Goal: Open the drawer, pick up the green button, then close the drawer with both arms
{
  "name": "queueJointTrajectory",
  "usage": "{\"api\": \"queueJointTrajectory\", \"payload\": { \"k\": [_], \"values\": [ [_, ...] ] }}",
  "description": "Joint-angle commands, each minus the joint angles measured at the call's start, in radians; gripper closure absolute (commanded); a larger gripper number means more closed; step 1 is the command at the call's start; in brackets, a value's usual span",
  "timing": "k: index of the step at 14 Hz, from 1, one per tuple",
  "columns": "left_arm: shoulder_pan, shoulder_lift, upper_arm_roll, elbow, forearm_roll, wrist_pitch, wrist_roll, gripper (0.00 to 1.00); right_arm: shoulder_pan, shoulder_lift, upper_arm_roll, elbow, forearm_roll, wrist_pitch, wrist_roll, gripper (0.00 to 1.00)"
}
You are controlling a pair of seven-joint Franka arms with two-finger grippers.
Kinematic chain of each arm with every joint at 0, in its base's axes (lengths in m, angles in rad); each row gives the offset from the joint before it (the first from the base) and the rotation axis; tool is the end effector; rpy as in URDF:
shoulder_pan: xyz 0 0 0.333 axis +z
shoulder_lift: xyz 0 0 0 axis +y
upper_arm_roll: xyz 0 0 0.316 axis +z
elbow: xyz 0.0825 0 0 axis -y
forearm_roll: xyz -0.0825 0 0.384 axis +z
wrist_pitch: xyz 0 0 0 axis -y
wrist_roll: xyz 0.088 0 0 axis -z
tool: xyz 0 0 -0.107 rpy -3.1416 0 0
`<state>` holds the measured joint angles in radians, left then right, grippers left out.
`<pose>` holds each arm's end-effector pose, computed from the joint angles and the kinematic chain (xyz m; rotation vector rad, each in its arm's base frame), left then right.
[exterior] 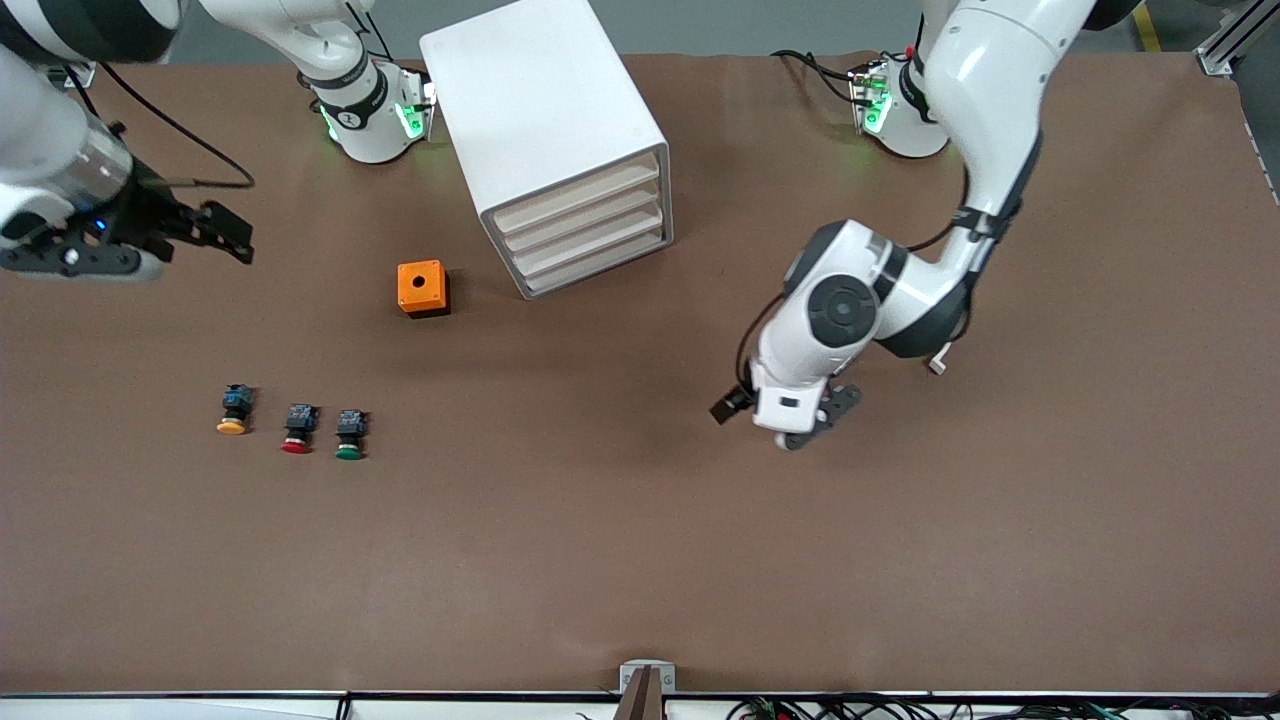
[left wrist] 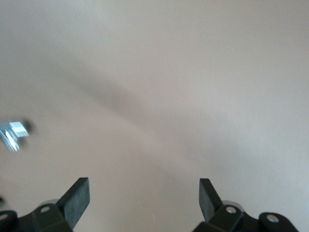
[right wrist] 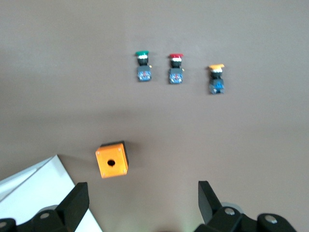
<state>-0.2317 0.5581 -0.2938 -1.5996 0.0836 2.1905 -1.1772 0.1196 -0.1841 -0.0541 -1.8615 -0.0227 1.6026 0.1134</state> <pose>0.6158 -0.3213 0.3226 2.8831 0.9741 -0.0378 0.4929 0.0279 0.5865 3.1192 -0.0703 -0.1149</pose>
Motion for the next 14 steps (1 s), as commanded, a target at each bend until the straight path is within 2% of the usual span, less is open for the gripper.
{"api": "queueJointTrajectory", "payload": {
  "k": [1,4,8,14],
  "values": [
    [0.083,-0.076,-0.010,-0.010,0.090,-0.023,0.025,0.00,-0.014,0.006,-0.039,0.065,0.006,-0.087,-0.023,0.00],
    [0.188,-0.116,-0.010,-0.010,0.091,-0.070,0.163,0.00,-0.014,0.008,-0.108,0.094,0.015,-0.099,-0.132,0.00],
    [0.337,-0.170,-0.010,-0.002,0.091,-0.100,0.462,0.00,-0.037,0.008,-0.128,0.125,0.015,-0.128,-0.205,0.00],
    [0.459,-0.207,-0.024,0.145,0.064,-0.311,0.671,0.00,-0.017,0.020,-0.116,0.180,0.014,-0.130,-0.205,0.00]
  ]
}}
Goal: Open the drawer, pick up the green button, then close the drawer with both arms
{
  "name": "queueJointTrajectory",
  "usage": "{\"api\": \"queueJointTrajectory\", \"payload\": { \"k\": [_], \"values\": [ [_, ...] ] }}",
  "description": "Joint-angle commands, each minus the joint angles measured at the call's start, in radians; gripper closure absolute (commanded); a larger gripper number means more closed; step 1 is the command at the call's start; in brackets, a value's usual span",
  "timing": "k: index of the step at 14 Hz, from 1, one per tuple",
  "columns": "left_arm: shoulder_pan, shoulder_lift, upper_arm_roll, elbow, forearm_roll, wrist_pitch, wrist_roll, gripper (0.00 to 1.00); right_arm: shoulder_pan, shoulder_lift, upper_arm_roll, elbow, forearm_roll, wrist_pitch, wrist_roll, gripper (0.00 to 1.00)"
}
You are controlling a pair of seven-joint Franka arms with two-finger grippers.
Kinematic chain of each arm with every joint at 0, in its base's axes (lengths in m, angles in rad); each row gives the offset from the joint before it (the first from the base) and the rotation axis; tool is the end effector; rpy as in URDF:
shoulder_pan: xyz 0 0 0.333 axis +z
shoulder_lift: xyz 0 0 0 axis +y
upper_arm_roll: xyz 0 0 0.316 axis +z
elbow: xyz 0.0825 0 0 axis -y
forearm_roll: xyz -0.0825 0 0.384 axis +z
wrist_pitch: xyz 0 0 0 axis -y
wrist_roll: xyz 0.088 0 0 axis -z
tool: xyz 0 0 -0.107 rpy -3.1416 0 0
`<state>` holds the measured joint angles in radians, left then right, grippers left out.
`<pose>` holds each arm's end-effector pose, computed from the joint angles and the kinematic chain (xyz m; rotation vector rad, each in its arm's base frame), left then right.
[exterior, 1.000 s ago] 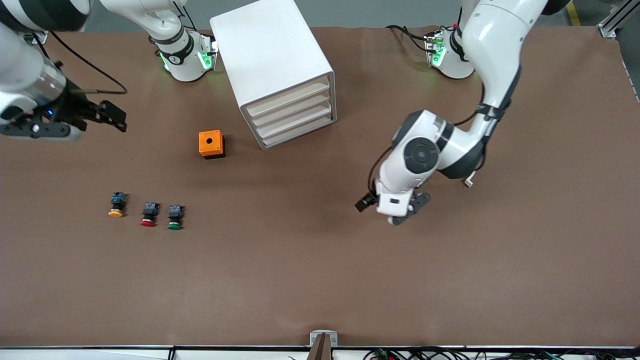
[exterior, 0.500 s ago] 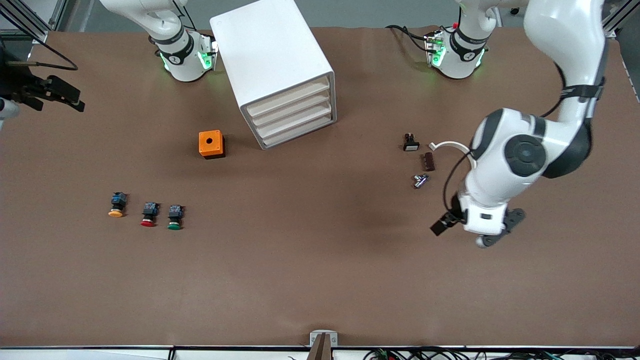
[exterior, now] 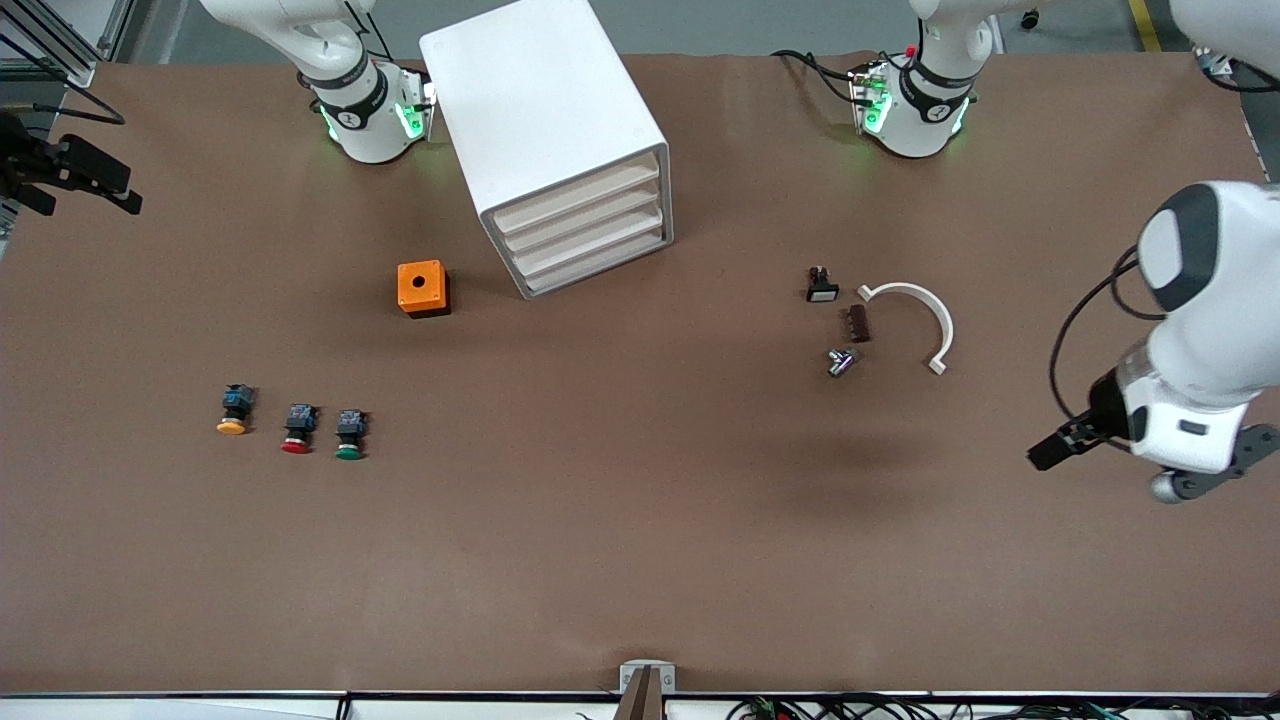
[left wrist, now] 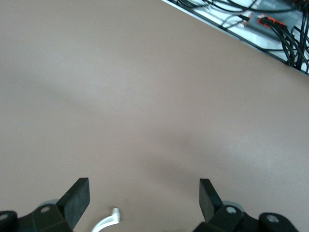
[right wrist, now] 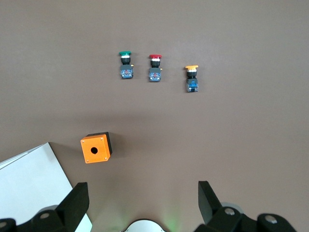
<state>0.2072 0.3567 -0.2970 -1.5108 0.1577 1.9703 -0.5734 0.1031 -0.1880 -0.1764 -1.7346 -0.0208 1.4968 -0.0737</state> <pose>0.6757 -0.0237 0.4782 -3.0485 -0.7051 -0.2005 0.4852 -0.0465 0.6378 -3.1248 -0.0052 0.0807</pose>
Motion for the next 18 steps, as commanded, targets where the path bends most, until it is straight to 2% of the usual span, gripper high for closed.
{"api": "queueJointTrajectory", "payload": {
  "k": [1,3,7,10,11,13,15,18],
  "values": [
    [0.023,-0.005,-0.019,0.102,-0.023,-0.143,0.090,0.00,-0.002,0.027,0.005,0.067,0.012,-0.024,-0.020,0.00],
    [0.026,-0.007,-0.021,0.142,-0.046,-0.249,0.104,0.00,-0.006,0.027,0.002,0.073,0.010,-0.027,-0.021,0.00],
    [0.024,-0.067,-0.019,0.166,-0.046,-0.281,0.217,0.00,-0.002,0.029,0.002,0.079,0.002,-0.050,-0.017,0.00],
    [0.018,-0.140,0.001,0.167,-0.043,-0.335,0.378,0.00,-0.003,0.038,0.002,0.081,0.012,-0.047,-0.014,0.00],
    [0.003,-0.175,0.033,0.164,-0.049,-0.338,0.424,0.00,0.000,0.038,0.003,0.079,0.013,-0.046,-0.012,0.00],
    [-0.092,-0.234,0.132,0.146,-0.052,-0.393,0.461,0.00,0.000,0.042,0.003,0.081,0.013,-0.043,-0.012,0.00],
    [-0.156,-0.272,0.188,0.140,-0.053,-0.445,0.481,0.00,-0.035,0.042,0.012,0.081,0.015,-0.043,-0.015,0.00],
    [-0.166,-0.298,0.196,0.138,-0.084,-0.485,0.494,0.00,-0.182,0.039,0.147,0.081,0.016,-0.038,-0.021,0.00]
  ]
}}
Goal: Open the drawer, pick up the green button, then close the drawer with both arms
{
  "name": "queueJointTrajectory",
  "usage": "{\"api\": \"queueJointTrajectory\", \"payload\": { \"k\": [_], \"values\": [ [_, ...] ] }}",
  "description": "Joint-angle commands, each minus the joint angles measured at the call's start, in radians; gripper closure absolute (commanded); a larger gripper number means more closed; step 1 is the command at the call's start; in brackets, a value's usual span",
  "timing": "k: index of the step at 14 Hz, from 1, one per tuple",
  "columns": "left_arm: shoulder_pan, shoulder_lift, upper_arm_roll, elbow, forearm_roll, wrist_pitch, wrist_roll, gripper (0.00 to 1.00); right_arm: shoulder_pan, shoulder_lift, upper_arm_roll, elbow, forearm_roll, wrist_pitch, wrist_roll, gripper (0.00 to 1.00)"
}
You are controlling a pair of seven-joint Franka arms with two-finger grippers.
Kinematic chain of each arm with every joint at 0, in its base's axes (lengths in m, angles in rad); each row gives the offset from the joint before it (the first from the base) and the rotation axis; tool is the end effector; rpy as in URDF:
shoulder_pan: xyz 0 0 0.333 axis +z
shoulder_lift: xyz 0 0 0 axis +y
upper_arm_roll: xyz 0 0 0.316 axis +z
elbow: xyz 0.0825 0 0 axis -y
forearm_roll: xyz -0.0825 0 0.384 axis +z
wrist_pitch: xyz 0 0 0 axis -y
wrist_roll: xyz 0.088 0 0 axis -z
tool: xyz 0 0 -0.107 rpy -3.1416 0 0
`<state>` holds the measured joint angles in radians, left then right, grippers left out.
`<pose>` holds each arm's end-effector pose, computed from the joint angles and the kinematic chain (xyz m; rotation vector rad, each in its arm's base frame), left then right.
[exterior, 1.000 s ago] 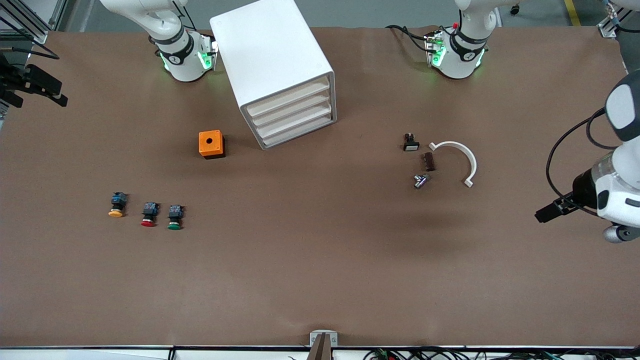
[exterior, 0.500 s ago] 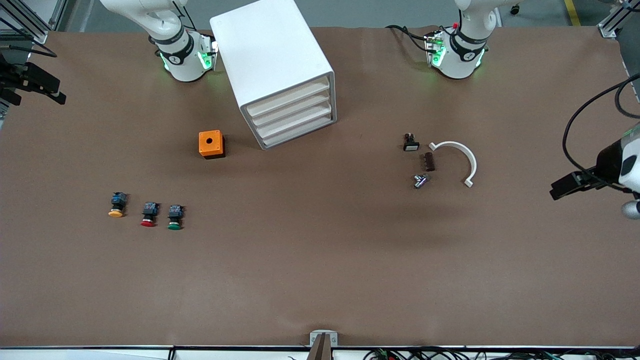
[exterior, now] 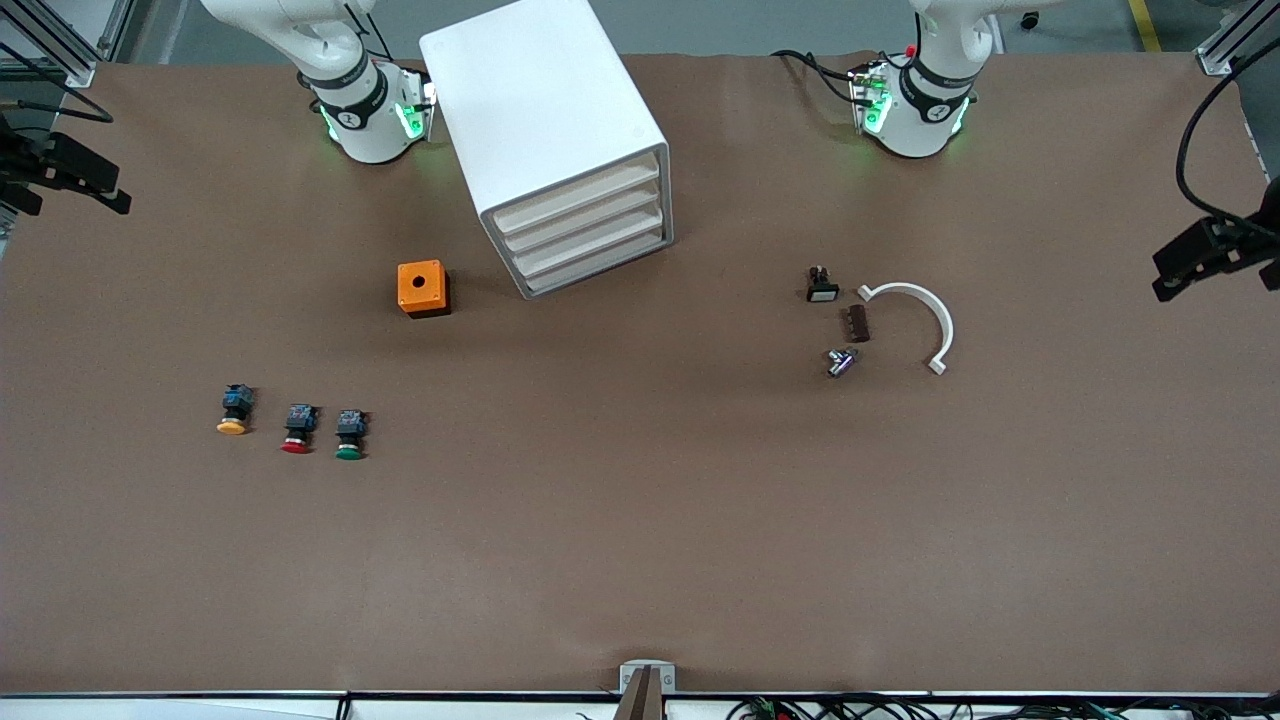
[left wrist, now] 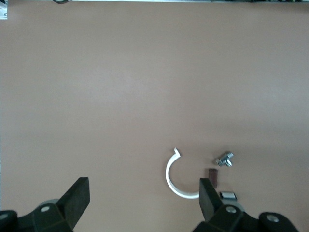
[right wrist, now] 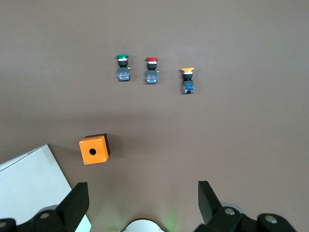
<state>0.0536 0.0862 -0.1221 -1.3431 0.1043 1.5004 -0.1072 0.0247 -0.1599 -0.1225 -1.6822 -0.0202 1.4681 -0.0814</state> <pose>0.5727 -0.0236 0.6769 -3.0516 -0.0772 -0.1215 0.4900 -0.0558 0.6469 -3.1361 0.0248 0.0866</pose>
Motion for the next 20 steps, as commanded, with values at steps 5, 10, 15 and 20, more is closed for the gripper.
{"api": "queueJointTrajectory", "payload": {
  "k": [5,10,15,20],
  "values": [
    [-0.154,-0.066,0.149,-0.108,-0.032,-0.017,0.049,0.00,-0.103,0.014,0.104,0.036,0.016,0.008,-0.012,0.00],
    [-0.166,-0.094,0.167,-0.157,-0.034,0.006,0.058,0.00,-0.052,0.013,0.104,0.033,0.016,0.040,-0.014,0.00],
    [-0.156,-0.126,0.150,-0.210,-0.038,0.014,0.070,0.00,-0.054,0.000,0.104,-0.016,0.003,0.047,-0.017,0.00],
    [-0.097,-0.169,0.089,-0.272,-0.067,0.041,0.107,0.00,-0.038,0.002,0.107,-0.013,0.003,0.048,-0.015,0.00]
  ]
}}
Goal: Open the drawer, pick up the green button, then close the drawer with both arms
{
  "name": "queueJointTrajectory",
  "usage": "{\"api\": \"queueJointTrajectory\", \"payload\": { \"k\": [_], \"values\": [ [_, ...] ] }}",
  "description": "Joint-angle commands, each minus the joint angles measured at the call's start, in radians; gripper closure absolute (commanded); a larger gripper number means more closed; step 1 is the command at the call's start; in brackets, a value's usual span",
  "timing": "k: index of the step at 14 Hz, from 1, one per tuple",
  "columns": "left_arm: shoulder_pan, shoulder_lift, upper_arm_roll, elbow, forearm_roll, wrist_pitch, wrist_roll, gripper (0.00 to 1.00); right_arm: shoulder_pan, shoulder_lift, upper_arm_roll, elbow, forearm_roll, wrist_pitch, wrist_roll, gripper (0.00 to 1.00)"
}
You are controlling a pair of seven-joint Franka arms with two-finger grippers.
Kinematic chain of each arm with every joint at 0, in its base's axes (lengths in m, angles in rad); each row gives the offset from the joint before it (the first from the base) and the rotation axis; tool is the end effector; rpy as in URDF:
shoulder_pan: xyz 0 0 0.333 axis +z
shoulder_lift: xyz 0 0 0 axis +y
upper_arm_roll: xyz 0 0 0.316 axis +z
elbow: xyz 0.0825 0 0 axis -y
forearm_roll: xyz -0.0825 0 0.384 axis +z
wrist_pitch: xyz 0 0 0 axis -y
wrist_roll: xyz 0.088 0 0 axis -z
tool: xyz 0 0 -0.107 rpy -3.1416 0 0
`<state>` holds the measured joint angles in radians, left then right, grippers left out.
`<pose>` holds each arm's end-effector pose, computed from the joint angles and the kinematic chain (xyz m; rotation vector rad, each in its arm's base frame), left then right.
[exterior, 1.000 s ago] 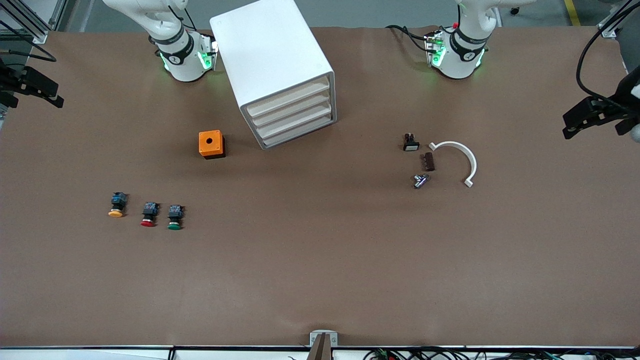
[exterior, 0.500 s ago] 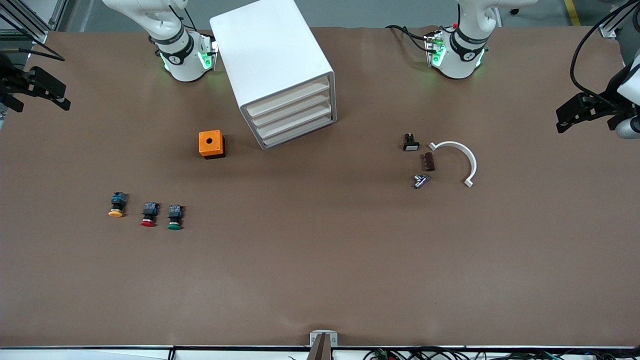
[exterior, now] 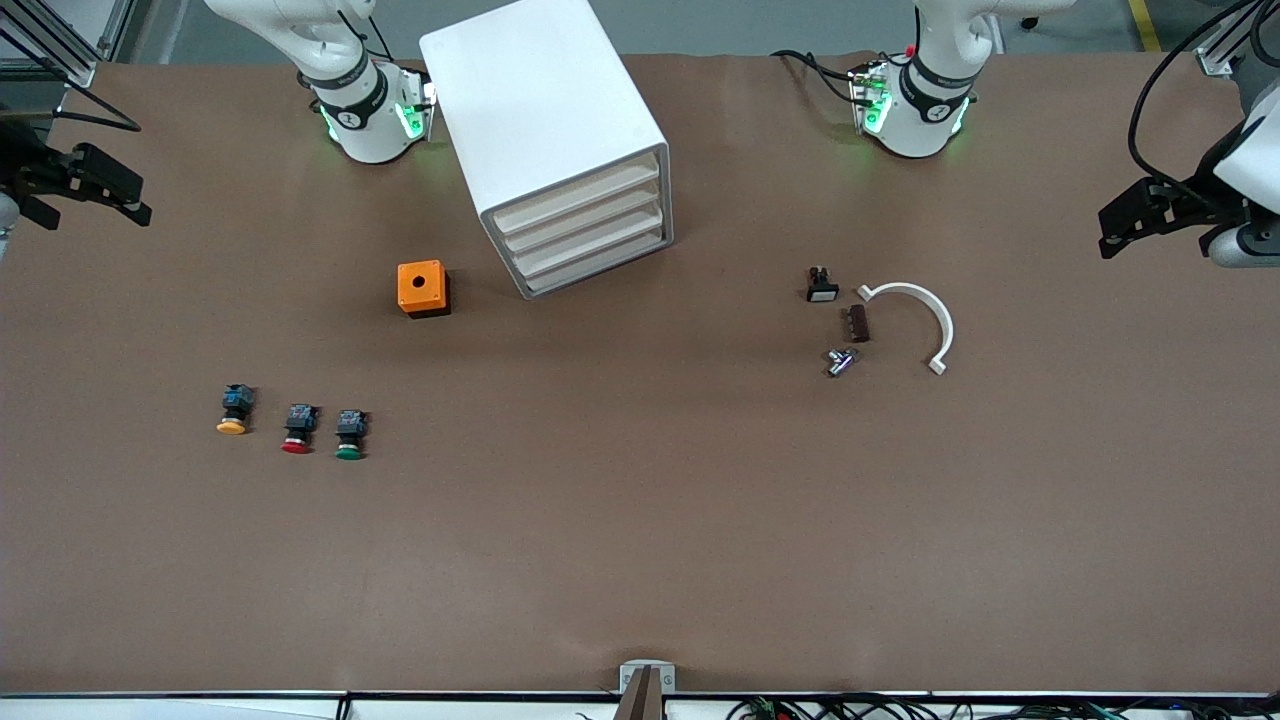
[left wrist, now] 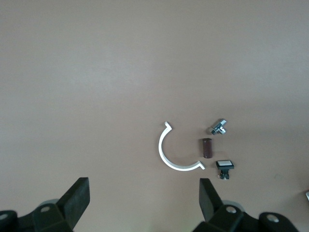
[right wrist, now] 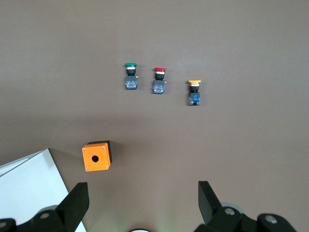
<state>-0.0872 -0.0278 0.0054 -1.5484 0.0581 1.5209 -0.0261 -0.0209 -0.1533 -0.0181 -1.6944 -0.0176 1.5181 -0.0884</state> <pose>0.5398 -0.0377 0.6460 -3.0827 0.0814 -0.0053 0.4997 -0.0222 0.6428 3.1271 0.0765 -0.0374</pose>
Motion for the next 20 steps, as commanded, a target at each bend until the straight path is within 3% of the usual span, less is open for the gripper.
{"api": "queueJointTrajectory", "payload": {
  "k": [1,5,15,18,20],
  "values": [
    [0.059,-0.076,-0.044,-0.102,-0.024,0.034,0.026,0.00,0.007,-0.005,0.001,0.001,0.002,-0.004,-0.008,0.00],
    [0.115,-0.119,-0.113,-0.156,-0.040,0.053,0.029,0.00,0.007,-0.005,0.001,0.002,0.002,-0.007,-0.008,0.00],
    [0.118,-0.115,-0.107,-0.148,-0.073,0.038,-0.001,0.00,0.007,-0.003,0.003,0.012,0.016,-0.113,0.002,0.00],
    [0.129,-0.110,-0.107,-0.145,-0.072,0.038,0.003,0.00,-0.004,-0.003,-0.005,0.018,0.086,-0.113,0.004,0.00],
    [0.132,-0.107,-0.105,-0.128,-0.072,0.038,-0.001,0.00,-0.002,-0.005,-0.005,0.018,0.084,-0.113,0.004,0.00]
  ]
}}
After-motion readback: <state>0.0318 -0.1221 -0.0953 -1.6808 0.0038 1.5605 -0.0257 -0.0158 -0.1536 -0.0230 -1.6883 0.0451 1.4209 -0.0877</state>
